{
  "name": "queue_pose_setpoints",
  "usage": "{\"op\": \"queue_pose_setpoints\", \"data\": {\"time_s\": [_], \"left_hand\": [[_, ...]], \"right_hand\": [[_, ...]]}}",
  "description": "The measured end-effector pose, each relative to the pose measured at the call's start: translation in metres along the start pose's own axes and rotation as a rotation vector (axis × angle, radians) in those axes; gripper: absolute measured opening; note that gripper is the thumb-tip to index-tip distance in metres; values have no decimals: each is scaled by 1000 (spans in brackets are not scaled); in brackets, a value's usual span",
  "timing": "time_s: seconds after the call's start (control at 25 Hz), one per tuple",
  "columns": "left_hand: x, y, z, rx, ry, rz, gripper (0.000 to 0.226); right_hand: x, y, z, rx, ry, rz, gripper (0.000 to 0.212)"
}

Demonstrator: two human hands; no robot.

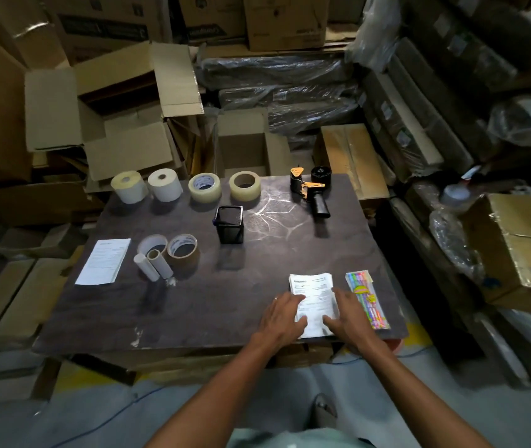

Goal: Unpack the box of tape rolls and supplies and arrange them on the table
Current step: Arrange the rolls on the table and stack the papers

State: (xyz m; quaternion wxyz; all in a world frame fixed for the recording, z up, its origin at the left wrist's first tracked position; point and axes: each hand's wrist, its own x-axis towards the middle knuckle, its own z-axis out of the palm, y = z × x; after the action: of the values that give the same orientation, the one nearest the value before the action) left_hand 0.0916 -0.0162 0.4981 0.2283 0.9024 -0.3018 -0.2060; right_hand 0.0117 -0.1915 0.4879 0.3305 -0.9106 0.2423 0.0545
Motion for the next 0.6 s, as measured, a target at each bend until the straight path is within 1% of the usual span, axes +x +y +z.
{"op": "queue_pose_setpoints", "data": {"time_s": [0.08, 0.2, 0.28, 0.36, 0.48, 0.6], "left_hand": [[6, -1, 5, 4, -19, -48, 57], [11, -8, 14, 7, -34, -110, 61], [11, -12, 19, 45, -18, -113, 62], [11, -14, 22, 78, 3, -99, 62], [12, -13, 24, 98, 28, -101, 63], [14, -14, 25, 99, 30, -106, 64]], "right_hand": [[5, 1, 4, 15, -45, 21, 88], [11, -2, 12, -56, -83, 47, 96], [14, -5, 17, -72, -100, 62, 100], [15, -9, 23, -34, -111, 64, 106], [16, -10, 28, 31, -83, 81, 111], [19, -12, 23, 149, -9, 143, 109]]}}
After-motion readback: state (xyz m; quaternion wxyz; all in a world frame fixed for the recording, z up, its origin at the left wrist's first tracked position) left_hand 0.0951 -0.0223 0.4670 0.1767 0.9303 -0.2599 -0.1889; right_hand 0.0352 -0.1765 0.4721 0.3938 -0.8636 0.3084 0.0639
